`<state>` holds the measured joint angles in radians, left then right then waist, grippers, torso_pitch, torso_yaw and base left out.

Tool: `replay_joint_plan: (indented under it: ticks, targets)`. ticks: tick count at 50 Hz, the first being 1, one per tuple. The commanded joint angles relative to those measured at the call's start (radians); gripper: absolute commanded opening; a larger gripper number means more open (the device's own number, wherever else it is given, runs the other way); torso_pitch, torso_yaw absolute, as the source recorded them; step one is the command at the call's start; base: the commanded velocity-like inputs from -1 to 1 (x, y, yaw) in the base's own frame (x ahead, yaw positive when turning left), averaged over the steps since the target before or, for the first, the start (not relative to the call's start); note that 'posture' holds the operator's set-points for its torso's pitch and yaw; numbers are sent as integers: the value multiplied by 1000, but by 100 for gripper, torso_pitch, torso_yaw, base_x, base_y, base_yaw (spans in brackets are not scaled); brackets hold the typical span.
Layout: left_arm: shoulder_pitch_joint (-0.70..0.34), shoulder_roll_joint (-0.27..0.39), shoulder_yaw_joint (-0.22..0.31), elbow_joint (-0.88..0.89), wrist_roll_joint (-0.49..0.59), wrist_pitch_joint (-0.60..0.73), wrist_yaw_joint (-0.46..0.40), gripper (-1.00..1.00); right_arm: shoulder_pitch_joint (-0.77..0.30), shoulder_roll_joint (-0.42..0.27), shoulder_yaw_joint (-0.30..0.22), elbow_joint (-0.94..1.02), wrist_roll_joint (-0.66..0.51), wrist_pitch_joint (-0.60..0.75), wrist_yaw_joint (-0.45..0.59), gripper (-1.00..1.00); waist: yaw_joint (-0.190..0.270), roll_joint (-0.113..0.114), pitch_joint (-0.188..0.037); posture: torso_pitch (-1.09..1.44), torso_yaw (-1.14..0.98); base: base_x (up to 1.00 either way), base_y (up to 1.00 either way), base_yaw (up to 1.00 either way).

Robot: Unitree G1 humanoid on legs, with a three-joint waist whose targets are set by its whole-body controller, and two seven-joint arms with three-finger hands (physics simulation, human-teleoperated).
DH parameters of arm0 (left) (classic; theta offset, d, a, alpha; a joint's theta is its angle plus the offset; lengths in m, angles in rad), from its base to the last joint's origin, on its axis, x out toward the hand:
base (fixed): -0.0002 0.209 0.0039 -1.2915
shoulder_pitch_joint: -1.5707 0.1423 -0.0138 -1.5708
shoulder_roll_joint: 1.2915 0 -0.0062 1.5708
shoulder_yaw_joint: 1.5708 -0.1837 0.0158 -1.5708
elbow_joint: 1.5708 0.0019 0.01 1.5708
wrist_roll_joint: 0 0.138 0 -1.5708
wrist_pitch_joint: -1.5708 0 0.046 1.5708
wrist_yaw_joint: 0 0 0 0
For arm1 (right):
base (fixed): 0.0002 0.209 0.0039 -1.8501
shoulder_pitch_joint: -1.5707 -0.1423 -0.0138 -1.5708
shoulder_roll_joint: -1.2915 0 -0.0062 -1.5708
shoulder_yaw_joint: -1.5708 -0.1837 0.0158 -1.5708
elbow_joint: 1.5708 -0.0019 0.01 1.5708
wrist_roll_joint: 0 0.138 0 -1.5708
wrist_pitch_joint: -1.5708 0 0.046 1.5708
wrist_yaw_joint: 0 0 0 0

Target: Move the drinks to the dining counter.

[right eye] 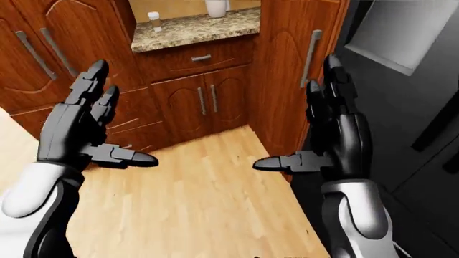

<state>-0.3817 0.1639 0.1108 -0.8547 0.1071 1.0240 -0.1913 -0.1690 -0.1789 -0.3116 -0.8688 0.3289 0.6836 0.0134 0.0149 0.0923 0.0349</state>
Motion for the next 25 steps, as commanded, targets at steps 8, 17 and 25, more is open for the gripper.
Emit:
replay_joint_plan:
  ticks: [8,17,25]
  targets:
    - [-28,2,-7,-23,19,-19,5,100,-15,-2,7,-28,0,-24,6,100,23,-49,-38,0,0,-51,0,100]
    - [-64,0,-28,-17,42,5,-3,100,-77,-19,31,-6,-59,48,-30,100,-22,-193,-15,0,0,-4,0,23]
    - [-119,6,-37,-19,59,49,-17,100,-118,-30,25,-21,-48,93,-43,100,-31,-65,17,0,0,89,0,0]
